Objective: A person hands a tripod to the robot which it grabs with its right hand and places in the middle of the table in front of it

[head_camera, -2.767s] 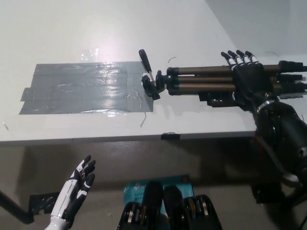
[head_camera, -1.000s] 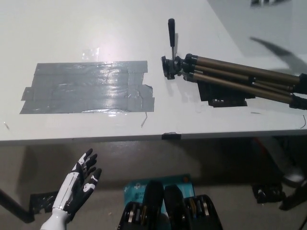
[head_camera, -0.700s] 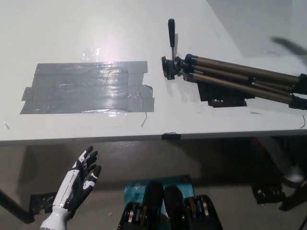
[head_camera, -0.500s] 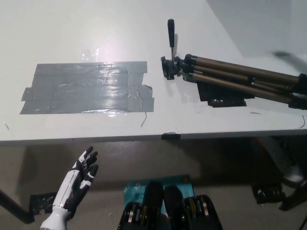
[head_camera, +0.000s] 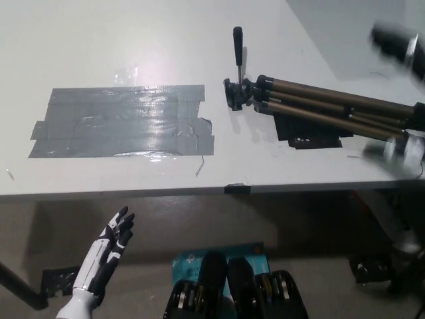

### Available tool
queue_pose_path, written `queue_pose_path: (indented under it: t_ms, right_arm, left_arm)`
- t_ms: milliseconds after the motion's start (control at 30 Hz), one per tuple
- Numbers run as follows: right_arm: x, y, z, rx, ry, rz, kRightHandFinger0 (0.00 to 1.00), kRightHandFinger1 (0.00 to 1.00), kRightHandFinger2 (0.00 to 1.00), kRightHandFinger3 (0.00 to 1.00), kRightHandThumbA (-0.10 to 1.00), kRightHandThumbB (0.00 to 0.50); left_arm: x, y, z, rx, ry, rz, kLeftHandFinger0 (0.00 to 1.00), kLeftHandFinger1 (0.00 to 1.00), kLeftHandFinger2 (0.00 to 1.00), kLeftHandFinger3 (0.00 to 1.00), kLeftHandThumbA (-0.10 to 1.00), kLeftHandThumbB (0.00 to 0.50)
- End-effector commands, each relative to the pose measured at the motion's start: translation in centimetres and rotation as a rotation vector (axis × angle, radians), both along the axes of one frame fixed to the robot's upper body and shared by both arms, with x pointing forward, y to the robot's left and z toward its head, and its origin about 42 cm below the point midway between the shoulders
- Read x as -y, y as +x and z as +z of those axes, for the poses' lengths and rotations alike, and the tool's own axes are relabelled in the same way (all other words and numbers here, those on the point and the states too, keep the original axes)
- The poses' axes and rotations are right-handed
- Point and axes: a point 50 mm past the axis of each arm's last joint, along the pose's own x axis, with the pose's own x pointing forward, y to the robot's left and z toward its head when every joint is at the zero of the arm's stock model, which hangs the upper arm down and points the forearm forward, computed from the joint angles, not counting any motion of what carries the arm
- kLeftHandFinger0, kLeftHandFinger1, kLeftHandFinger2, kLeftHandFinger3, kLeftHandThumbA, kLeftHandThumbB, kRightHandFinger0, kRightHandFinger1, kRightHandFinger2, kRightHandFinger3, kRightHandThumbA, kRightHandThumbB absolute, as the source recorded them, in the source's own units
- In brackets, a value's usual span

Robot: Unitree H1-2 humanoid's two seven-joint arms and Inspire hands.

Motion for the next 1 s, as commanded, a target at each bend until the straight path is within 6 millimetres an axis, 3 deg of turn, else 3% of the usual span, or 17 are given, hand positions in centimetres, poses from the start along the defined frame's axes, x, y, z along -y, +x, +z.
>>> queue_pose_path:
  t_ms: [0, 33, 100, 233, 267, 300, 333, 400, 467, 667, 767, 867, 967]
  right_arm:
    - [-3.4, -12.4, -0.1, 0.446, 0.398, 0.035, 1.00, 1.00, 1.00, 1.00, 0.84, 0.500]
    - [-3.7, -11.7, -1.3, 0.391, 0.417, 0.004, 1.00, 1.00, 1.00, 1.00, 0.88, 0.453]
    - [-4.4, -10.2, -3.6, 0.256, 0.448, -0.041, 1.00, 1.00, 1.00, 1.00, 0.99, 0.474]
    - [-5.5, -6.7, -10.1, 0.038, 0.415, -0.176, 1.00, 1.00, 1.00, 1.00, 1.00, 0.412]
    - [-5.7, -6.2, -10.9, 0.017, 0.411, -0.184, 1.00, 1.00, 1.00, 1.00, 0.95, 0.278]
    - [-5.8, -5.4, -12.1, -0.021, 0.412, -0.201, 1.00, 1.00, 1.00, 1.00, 0.98, 0.362]
    - [-5.9, -4.7, -13.3, -0.066, 0.419, -0.205, 1.00, 1.00, 1.00, 1.00, 0.97, 0.362]
    - [-5.8, -3.4, -15.8, -0.158, 0.423, -0.228, 1.00, 1.00, 1.00, 1.00, 0.93, 0.310]
    - [-5.8, -2.5, -17.8, -0.227, 0.416, -0.254, 1.00, 1.00, 1.00, 1.00, 0.92, 0.306]
    - [-5.8, -1.5, -20.3, -0.328, 0.386, -0.264, 1.00, 1.00, 1.00, 1.00, 0.87, 0.263]
    - [-5.7, -1.1, -21.0, -0.369, 0.334, -0.271, 1.00, 1.00, 1.00, 1.00, 0.88, 0.290]
    - [-5.8, -1.0, -21.2, -0.382, 0.295, -0.268, 1.00, 1.00, 1.00, 1.00, 0.86, 0.278]
    - [-5.9, -0.9, -21.4, -0.389, 0.269, -0.267, 1.00, 1.00, 1.00, 1.00, 0.86, 0.299]
  left_arm:
    - [-0.5, 0.0, 1.2, 0.069, -0.015, -0.041, 1.00, 1.00, 1.00, 1.00, 0.86, 0.289]
    - [-0.4, -0.1, 1.1, 0.070, -0.013, -0.041, 1.00, 1.00, 1.00, 1.00, 0.87, 0.295]
    - [-0.3, -0.3, 1.0, 0.066, -0.014, -0.044, 1.00, 1.00, 1.00, 1.00, 0.87, 0.297]
    - [-0.3, -0.3, 0.9, 0.068, -0.012, -0.046, 1.00, 1.00, 1.00, 1.00, 0.87, 0.295]
    - [-0.3, -0.2, 1.0, 0.070, -0.011, -0.045, 1.00, 1.00, 1.00, 1.00, 0.87, 0.294]
    - [-0.4, -0.1, 1.0, 0.071, -0.013, -0.045, 1.00, 1.00, 1.00, 1.00, 0.87, 0.295]
    - [-0.5, -0.1, 1.0, 0.071, -0.015, -0.043, 1.00, 1.00, 1.00, 1.00, 0.87, 0.302]
    - [-0.4, -0.1, 1.1, 0.069, -0.025, -0.038, 1.00, 1.00, 1.00, 1.00, 0.85, 0.303]
    - [-0.2, 0.0, 1.1, 0.076, -0.023, -0.038, 1.00, 1.00, 1.00, 1.00, 0.86, 0.300]
    - [-0.2, 0.3, 1.4, 0.084, -0.024, -0.041, 1.00, 1.00, 1.00, 1.00, 0.88, 0.292]
    - [-0.2, 0.5, 1.5, 0.086, -0.025, -0.042, 1.00, 1.00, 1.00, 1.00, 0.87, 0.292]
    - [-0.1, 0.6, 1.6, 0.088, -0.025, -0.043, 1.00, 1.00, 1.00, 1.00, 0.88, 0.296]
    - [-0.1, 0.7, 1.6, 0.086, -0.025, -0.043, 1.00, 1.00, 1.00, 1.00, 0.87, 0.296]
